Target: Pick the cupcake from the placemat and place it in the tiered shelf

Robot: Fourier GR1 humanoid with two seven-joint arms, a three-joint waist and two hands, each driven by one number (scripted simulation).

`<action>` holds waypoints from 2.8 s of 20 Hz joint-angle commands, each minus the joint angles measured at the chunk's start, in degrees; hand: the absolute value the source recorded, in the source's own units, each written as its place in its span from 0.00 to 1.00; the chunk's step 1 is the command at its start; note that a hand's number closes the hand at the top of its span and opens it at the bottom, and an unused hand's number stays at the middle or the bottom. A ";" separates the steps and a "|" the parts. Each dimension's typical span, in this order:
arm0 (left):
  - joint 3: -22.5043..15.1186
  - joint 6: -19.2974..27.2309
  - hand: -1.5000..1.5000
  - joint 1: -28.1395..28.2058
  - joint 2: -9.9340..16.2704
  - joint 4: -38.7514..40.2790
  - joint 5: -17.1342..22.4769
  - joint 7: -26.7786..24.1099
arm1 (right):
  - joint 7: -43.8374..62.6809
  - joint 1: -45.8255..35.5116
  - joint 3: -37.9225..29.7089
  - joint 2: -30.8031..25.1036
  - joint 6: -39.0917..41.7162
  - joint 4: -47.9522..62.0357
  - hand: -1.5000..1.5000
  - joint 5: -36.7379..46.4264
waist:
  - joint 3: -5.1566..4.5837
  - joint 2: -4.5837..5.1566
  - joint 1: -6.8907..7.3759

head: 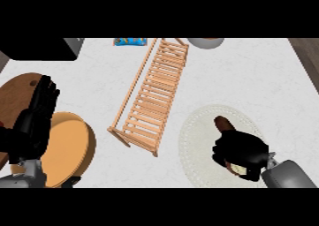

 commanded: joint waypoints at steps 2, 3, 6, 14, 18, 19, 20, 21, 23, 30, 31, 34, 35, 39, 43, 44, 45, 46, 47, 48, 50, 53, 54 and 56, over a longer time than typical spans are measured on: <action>-1.15 -0.59 0.50 3.62 -0.92 -1.93 -1.25 -1.28 | -1.04 -0.14 -0.80 2.30 9.21 -2.46 1.00 -3.82 | 0.18 0.03 0.04; -0.24 -0.24 0.50 -1.78 -0.90 2.59 -1.16 -0.97 | -4.93 -1.66 -3.61 -0.12 10.75 -2.46 1.00 -7.20 | 0.18 0.12 -0.29; -0.19 0.10 0.50 -1.68 -1.32 1.00 -0.94 0.38 | -5.74 1.02 -4.45 -2.49 16.08 -9.69 1.00 -11.73 | 0.18 0.02 -0.54; 2.60 -0.66 0.50 0.64 0.86 1.59 -0.45 -1.33 | 7.40 2.61 -15.68 0.64 32.16 -24.31 1.00 -38.49 | 0.04 -0.36 -1.80; 2.33 -2.22 0.50 2.40 0.20 1.26 0.83 -3.12 | 21.54 -2.68 -25.31 1.50 36.90 -28.29 1.00 -50.61 | 0.06 -0.19 -0.82; 0.54 -1.50 0.50 0.87 -0.44 0.35 -0.46 -1.18 | 26.65 -8.96 -27.60 1.10 39.37 -26.62 1.00 -53.26 | 0.06 -0.10 -0.33; 2.94 -1.97 0.50 -1.71 1.00 2.35 0.86 0.88 | 28.59 -8.02 -28.44 0.48 40.12 -28.80 1.00 -55.54 | 0.12 -0.05 -0.63; -0.65 0.41 0.50 0.13 -1.77 -2.30 -1.68 2.31 | 32.43 -9.08 -29.49 1.03 39.25 -29.39 1.00 -56.57 | 0.16 -0.09 -0.28; 0.82 -1.55 0.50 1.46 -0.62 -2.22 -0.42 -0.29 | 37.86 -16.92 -31.10 0.77 40.50 -24.94 1.00 -60.45 | 0.14 -0.01 0.26; 4.40 -3.14 0.50 -3.86 -0.01 7.73 0.36 -2.83 | 40.42 -26.68 -29.23 3.99 34.22 -12.38 1.00 -58.07 | 0.18 0.23 0.24; 1.07 -1.31 0.50 -2.24 -1.27 0.30 -2.15 1.54 | 43.92 -26.85 -29.76 4.89 34.54 -13.98 1.00 -59.68 | 0.19 0.09 0.22; 2.67 -3.29 0.50 -1.67 -0.71 2.30 -0.20 -1.20 | 48.64 -33.82 -26.44 10.28 31.14 -8.94 1.00 -58.07 | 0.16 0.16 0.53; 2.13 -1.05 0.50 -4.04 -2.33 5.40 -1.95 -1.37 | 45.45 -32.05 -25.12 10.87 28.43 -7.70 1.00 -55.12 | 0.18 0.23 0.32; 2.29 -2.26 0.50 -3.67 -0.94 0.50 -1.34 3.30 | 40.78 -31.58 -23.84 12.74 23.53 -1.48 1.00 -51.48 | 0.21 0.20 0.38; 0.35 -1.53 0.50 0.08 -3.45 0.61 -3.08 -0.59 | 39.55 -38.91 -24.17 15.42 18.28 7.06 1.00 -49.12 | 0.19 0.23 0.71; -0.24 0.45 0.50 -0.61 -4.41 -0.86 -4.36 0.47 | 35.18 -37.23 -22.85 16.21 15.09 9.97 1.00 -46.81 | 0.21 0.30 0.85; 0.93 -2.04 0.50 -0.81 -1.90 -1.99 -2.82 2.14 | 35.52 -37.87 -21.19 19.49 11.53 11.72 1.00 -44.99 | 0.21 0.35 1.20; 1.49 -2.69 0.50 -0.55 -1.72 -2.82 -2.10 3.62 | 34.44 -38.56 -23.74 16.72 14.29 11.86 1.00 -47.44 | 0.20 0.20 0.62; 4.78 -5.14 0.50 -0.84 0.06 1.62 0.57 0.20 | 32.21 -38.56 -22.77 17.36 12.83 14.27 1.00 -46.21 | 0.19 0.30 0.68; 2.20 -4.32 0.50 0.42 -2.38 2.23 -0.83 -1.38 | 31.89 -38.09 -22.75 18.65 11.73 14.69 1.00 -46.46 | 0.19 0.27 0.58; 0.65 -1.87 0.50 -0.49 -2.92 -1.93 -3.54 2.21 | 30.81 -41.64 -22.64 20.10 8.99 19.65 1.00 -45.03 | 0.21 0.27 0.82; 0.66 -2.31 0.50 -1.96 -3.44 0.77 -3.68 0.64 | 27.07 -44.43 -23.01 19.89 7.10 25.51 1.00 -43.87 | 0.20 0.35 0.85; 1.95 -3.63 0.50 0.53 -2.67 -0.63 -2.05 0.33 | 25.25 -43.08 -21.49 19.70 5.93 26.20 1.00 -41.99 | 0.20 0.31 0.90; 3.40 -4.04 0.50 -1.03 -1.26 -1.28 -1.62 2.29 | 31.18 -45.60 -23.04 21.56 6.25 25.02 1.00 -43.36 | 0.20 0.19 0.62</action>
